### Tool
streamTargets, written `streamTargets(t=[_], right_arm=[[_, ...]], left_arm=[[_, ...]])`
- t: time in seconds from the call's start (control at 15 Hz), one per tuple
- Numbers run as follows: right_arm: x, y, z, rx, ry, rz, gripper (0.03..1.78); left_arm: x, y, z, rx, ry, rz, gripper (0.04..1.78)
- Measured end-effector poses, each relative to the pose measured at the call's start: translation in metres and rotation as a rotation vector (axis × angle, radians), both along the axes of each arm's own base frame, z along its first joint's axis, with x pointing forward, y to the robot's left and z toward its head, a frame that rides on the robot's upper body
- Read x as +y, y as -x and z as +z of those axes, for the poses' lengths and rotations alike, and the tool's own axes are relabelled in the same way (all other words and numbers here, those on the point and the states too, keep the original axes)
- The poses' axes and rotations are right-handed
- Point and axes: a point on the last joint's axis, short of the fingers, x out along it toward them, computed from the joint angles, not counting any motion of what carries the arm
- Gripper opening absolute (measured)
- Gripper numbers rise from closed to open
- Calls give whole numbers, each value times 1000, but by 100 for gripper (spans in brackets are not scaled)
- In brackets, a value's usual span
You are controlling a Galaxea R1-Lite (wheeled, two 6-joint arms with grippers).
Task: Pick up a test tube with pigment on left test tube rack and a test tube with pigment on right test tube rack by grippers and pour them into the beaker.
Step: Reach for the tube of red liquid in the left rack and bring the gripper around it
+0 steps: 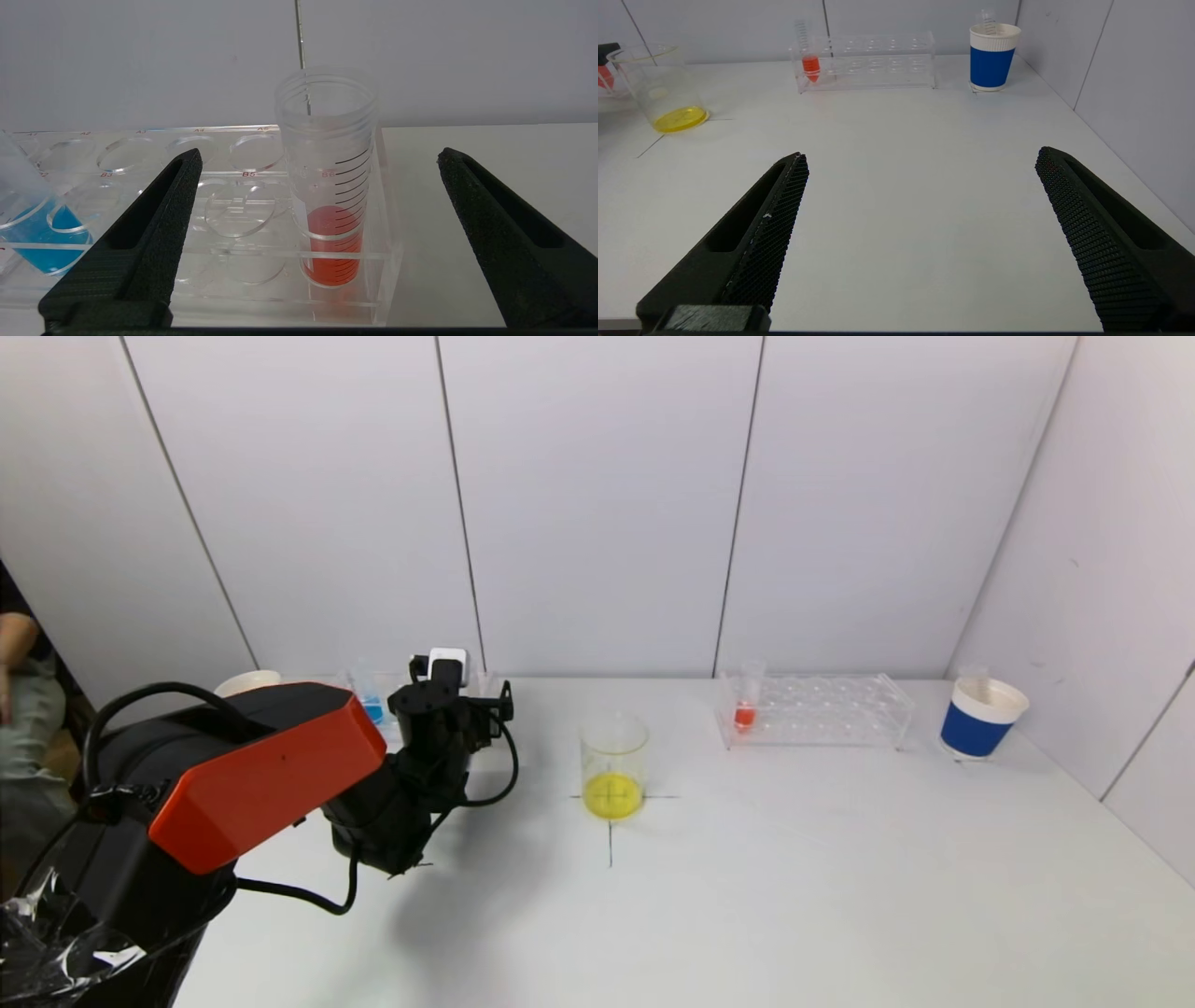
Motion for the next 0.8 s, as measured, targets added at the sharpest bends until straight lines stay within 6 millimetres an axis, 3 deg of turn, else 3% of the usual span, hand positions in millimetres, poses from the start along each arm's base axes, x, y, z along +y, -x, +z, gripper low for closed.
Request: streamTargets(t=[0.8], right_arm=[[0,0,0,0,0,0,177]], left_arm=[[-3,-9,3,-25,-1,-1,176]])
